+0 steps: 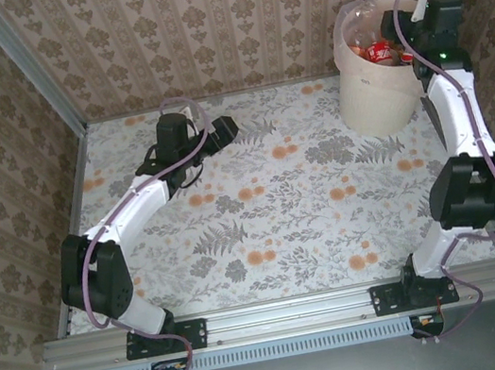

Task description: Put the plastic bottles in the bin

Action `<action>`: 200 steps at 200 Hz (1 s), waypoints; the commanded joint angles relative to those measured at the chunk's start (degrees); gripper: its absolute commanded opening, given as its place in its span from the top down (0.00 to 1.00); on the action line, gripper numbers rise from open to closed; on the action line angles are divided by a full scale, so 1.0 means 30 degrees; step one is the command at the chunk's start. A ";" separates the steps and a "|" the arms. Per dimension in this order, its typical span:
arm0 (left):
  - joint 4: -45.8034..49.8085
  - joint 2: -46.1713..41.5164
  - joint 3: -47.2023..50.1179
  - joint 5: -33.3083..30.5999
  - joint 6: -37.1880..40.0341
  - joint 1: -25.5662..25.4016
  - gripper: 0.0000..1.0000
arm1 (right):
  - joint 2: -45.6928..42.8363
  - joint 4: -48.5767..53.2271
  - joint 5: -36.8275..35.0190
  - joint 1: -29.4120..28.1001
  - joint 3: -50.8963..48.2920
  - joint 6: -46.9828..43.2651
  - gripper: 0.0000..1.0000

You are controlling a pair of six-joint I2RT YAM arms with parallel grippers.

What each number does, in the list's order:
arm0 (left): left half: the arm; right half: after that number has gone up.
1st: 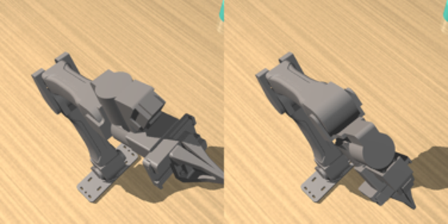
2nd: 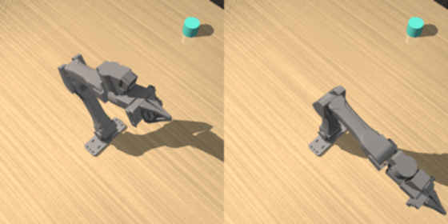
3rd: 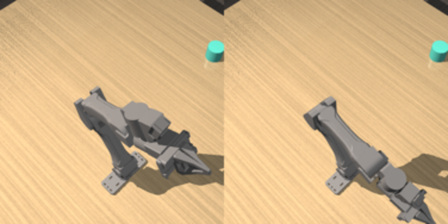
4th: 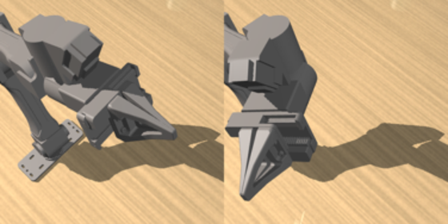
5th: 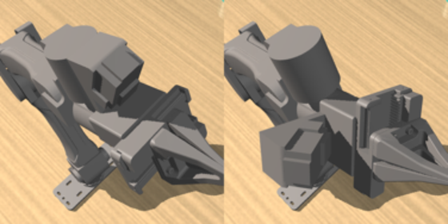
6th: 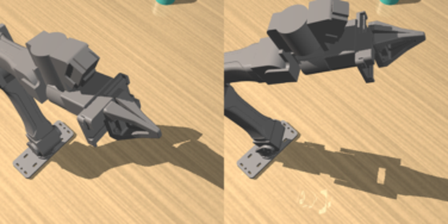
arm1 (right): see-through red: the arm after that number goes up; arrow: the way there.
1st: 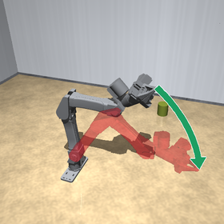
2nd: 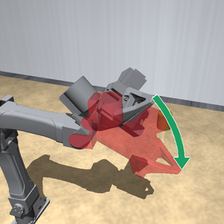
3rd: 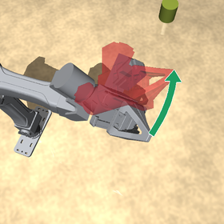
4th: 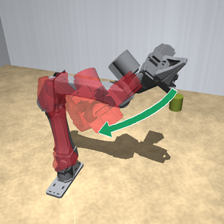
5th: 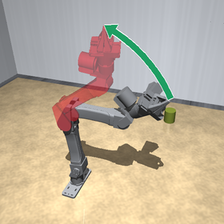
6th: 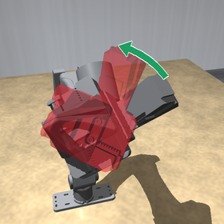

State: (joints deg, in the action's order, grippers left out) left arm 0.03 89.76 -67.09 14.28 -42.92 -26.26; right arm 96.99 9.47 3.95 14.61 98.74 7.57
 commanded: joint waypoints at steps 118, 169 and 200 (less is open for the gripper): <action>0.2056 -0.7294 0.4635 -0.7147 0.3035 0.3902 0.00 | -1.2814 -0.7651 -0.0333 -0.0067 -1.4790 0.6251 0.00; 0.1990 -0.9552 0.7096 -1.2868 0.5779 0.4606 0.00 | -1.5057 -0.9962 -0.2098 -0.0089 -2.1390 0.8670 0.00; 0.0541 -0.9136 0.8428 -1.3852 0.7506 0.5442 0.00 | -1.5343 -1.0322 -0.2898 -0.0297 -2.3801 0.9877 0.00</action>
State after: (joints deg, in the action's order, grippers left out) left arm 4.67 61.82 -44.91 -20.43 -27.44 -11.35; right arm 52.45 -17.63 -0.97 14.48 30.85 32.62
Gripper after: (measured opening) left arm 0.999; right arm 0.999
